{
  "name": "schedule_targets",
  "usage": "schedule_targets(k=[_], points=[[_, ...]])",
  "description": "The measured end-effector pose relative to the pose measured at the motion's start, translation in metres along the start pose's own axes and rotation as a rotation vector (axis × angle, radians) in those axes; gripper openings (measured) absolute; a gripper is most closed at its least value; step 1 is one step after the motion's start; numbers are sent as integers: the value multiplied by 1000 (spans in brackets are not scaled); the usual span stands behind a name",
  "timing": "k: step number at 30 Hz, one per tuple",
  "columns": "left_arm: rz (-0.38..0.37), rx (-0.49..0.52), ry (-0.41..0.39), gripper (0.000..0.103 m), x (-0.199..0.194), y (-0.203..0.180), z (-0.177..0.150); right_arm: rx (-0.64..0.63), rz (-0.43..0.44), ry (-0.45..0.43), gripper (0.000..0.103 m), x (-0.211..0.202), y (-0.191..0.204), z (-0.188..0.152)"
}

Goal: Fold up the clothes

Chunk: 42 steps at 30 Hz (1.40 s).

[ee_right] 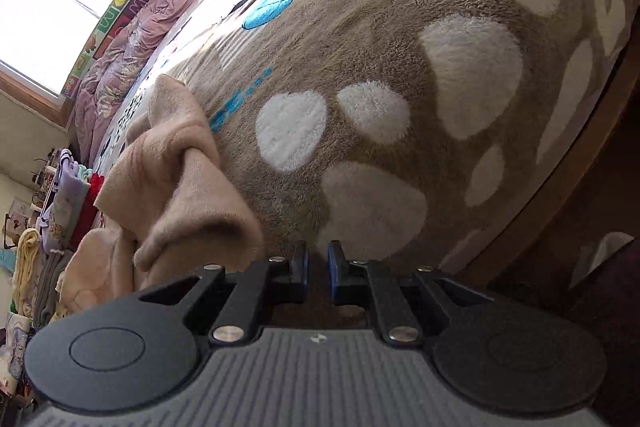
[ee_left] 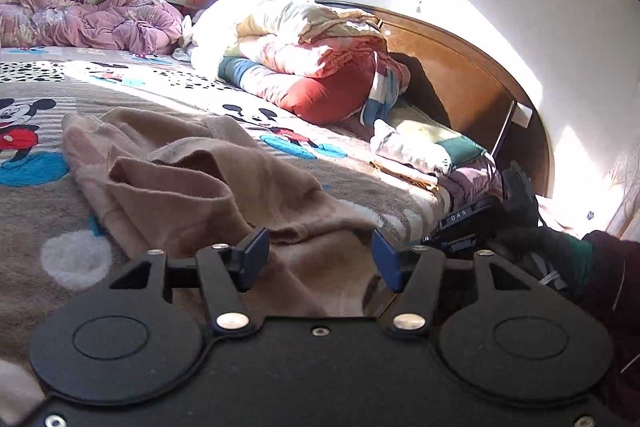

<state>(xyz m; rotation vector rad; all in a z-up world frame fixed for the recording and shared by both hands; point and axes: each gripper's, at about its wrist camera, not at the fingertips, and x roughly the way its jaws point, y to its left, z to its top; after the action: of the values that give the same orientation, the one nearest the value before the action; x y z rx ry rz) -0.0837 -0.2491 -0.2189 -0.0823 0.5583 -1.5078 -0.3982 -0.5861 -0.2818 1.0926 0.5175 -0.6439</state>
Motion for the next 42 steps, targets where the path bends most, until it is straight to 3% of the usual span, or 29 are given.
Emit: schedule_targets(k=[1, 3, 5, 7, 10, 16, 19, 29, 34, 37, 38, 39, 41, 42], points=[[22, -67, -31, 56, -1, 10, 4, 1, 21, -12, 15, 0, 1, 4], [102, -203, -87, 56, -1, 31, 10, -23, 49, -38, 27, 1, 7, 11], [190, -298, -103, 56, 0, 49, 11, -97, 60, -57, 46, 8, 22, 18], [291, -397, -102, 56, 2, 72, 11, -154, 90, -55, 48, 19, 35, 26], [372, -527, -90, 56, 7, 106, 11, -220, 118, -45, 55, 38, 49, 45], [432, -649, -72, 56, 32, 160, 18, -258, 195, -7, 69, 77, 72, 90], [394, -715, -66, 56, 54, 184, 26, -288, 245, 20, 75, 103, 89, 110], [270, -655, 15, 53, 129, 235, 69, -240, 423, 139, 84, 213, 132, 180], [218, -626, 72, 34, 146, 253, 80, -176, 521, 267, 84, 269, 144, 200], [194, -625, 87, 30, 151, 259, 83, -173, 574, 319, 84, 289, 153, 209], [201, -607, 93, 27, 154, 258, 85, -163, 596, 330, 83, 294, 154, 211], [208, -589, 99, 18, 156, 257, 87, -149, 620, 336, 80, 297, 155, 212], [222, -551, 110, 12, 160, 255, 91, -158, 649, 368, 59, 304, 159, 209], [229, -524, 109, 11, 161, 252, 94, -187, 641, 377, 54, 306, 163, 205]])
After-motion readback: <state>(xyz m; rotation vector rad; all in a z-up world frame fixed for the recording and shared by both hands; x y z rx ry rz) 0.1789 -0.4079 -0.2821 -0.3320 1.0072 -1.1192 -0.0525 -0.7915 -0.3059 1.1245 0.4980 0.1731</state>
